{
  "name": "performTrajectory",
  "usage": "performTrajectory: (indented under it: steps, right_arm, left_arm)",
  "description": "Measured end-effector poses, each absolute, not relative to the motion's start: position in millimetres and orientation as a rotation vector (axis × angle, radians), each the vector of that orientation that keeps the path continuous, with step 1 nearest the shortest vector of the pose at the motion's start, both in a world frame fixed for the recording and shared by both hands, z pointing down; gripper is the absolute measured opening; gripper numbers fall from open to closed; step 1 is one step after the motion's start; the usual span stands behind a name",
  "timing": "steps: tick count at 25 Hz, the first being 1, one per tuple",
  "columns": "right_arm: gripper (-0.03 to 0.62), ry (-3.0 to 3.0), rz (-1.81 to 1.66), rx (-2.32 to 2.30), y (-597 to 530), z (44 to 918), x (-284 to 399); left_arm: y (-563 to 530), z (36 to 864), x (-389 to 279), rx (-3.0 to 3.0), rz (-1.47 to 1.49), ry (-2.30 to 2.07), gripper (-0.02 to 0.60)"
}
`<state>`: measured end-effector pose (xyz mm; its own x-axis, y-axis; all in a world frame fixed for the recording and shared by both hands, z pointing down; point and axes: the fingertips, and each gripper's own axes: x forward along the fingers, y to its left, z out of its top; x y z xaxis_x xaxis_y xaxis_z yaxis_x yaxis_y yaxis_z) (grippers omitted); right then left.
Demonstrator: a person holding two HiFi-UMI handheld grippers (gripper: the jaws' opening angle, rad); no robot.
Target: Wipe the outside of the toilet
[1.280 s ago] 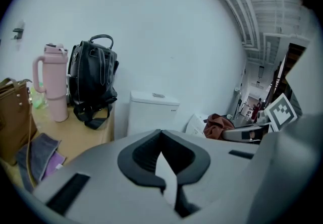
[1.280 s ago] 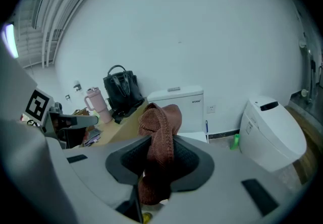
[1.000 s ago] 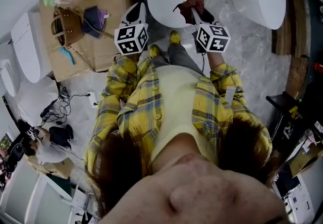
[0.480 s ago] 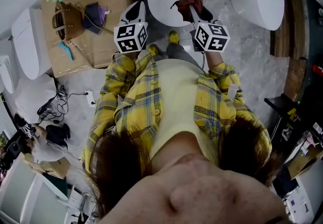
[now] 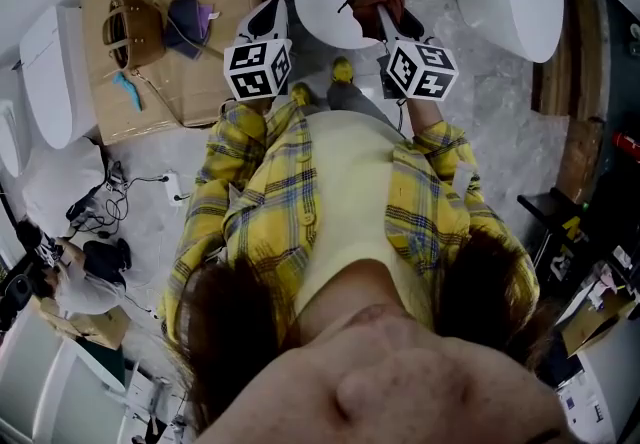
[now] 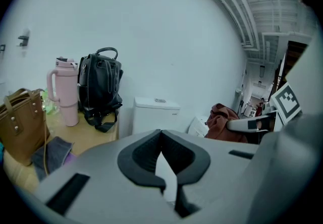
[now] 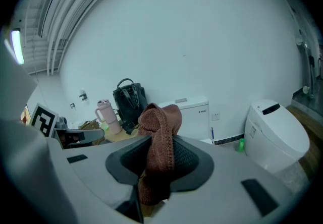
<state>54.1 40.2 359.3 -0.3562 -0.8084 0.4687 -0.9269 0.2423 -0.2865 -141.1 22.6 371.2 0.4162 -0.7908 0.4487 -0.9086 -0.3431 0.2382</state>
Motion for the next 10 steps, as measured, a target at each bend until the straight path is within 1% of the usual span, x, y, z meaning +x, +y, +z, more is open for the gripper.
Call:
performTrajectory:
  steps: [10]
  right_arm:
    - [0.123,-2.299,0.738,1.618,39.1,355.9,51.6]
  left_arm:
    - [27.4,375.9,-151.2,2.183,0.338,-1.468,0.008]
